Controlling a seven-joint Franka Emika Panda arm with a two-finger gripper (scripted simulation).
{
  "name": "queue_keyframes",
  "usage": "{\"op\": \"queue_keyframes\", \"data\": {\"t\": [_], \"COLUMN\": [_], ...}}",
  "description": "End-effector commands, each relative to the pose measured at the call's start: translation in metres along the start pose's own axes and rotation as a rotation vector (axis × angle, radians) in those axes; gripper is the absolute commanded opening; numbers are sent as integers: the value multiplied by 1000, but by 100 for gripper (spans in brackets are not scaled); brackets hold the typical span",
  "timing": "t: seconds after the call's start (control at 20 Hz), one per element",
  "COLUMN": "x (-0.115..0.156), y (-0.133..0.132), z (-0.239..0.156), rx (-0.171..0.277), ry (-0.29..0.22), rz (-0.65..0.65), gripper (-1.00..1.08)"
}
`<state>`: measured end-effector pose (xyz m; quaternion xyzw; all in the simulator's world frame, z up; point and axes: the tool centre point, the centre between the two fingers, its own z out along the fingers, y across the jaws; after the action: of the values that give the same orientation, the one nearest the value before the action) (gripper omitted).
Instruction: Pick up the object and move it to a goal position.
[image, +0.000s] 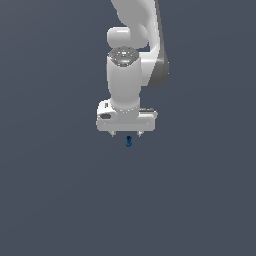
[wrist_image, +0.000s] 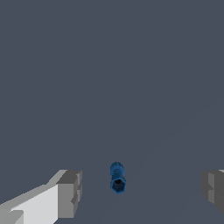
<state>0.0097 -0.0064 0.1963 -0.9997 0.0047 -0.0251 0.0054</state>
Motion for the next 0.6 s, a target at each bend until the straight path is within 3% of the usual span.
{"op": "queue_keyframes", "data": {"t": [0.0,0.55], "x": [0,-8], "y": [0,29], "z": [0,1], "rx": [0,-7], "ry": [0,-29], "rz": [0,23], "gripper": [100,100]}}
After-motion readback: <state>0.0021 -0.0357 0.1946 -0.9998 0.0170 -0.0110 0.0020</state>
